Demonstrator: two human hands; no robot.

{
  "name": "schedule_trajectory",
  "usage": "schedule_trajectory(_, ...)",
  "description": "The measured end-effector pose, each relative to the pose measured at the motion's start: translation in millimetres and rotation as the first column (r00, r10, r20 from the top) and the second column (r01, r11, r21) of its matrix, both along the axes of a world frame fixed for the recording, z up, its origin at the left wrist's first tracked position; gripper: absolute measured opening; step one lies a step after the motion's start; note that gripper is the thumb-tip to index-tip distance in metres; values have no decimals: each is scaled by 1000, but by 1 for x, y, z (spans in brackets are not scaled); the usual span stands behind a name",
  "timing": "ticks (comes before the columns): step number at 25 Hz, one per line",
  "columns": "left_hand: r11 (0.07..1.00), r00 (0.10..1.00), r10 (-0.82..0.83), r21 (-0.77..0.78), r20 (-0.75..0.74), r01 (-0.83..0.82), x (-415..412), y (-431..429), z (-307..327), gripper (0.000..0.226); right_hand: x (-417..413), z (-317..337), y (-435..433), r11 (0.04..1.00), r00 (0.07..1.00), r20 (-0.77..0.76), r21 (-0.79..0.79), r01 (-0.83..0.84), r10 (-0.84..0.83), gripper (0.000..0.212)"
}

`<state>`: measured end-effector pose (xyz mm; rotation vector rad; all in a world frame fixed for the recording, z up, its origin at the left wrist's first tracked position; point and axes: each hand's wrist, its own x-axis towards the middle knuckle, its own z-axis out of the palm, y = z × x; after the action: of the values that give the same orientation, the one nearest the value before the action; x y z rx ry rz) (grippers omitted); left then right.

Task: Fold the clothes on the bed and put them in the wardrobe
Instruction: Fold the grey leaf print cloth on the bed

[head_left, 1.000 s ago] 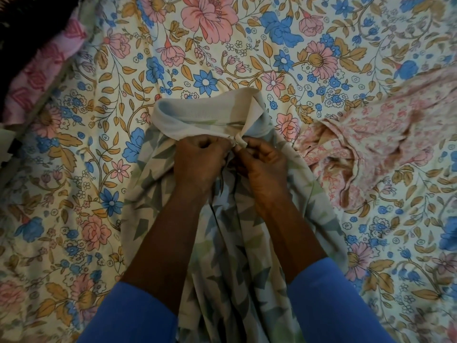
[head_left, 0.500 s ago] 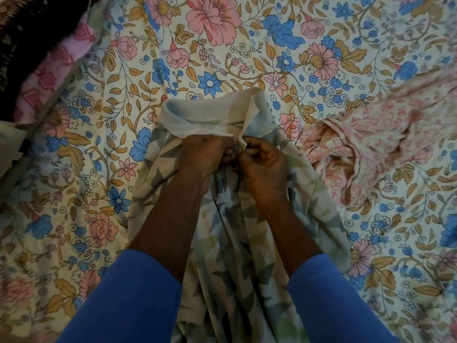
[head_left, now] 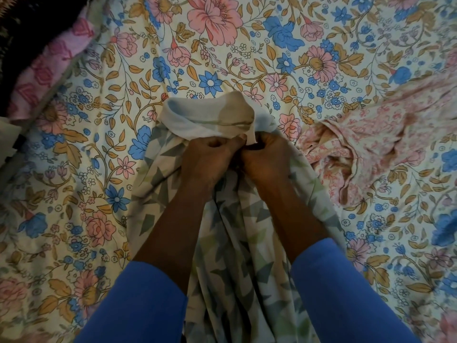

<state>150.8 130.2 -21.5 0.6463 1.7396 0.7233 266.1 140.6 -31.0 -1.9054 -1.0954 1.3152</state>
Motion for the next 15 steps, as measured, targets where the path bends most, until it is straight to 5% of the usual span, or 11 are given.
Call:
schedule_trajectory(4,999,998,-36,25,-59,37,-3,-1,-1,12,-7,-1,-8,993,960,275,91,-70,42,11)
schedule_trajectory(10,997,967,-29,64,-251,47,6,-4,-6,16,4,-6,-14,991,991,104,94,-92,82,12)
schedule_trajectory(15,993,1000,9,120,-24,-6,-1,-7,-20,9,10,-10,-11,994,994,-98,104,-31,42,12)
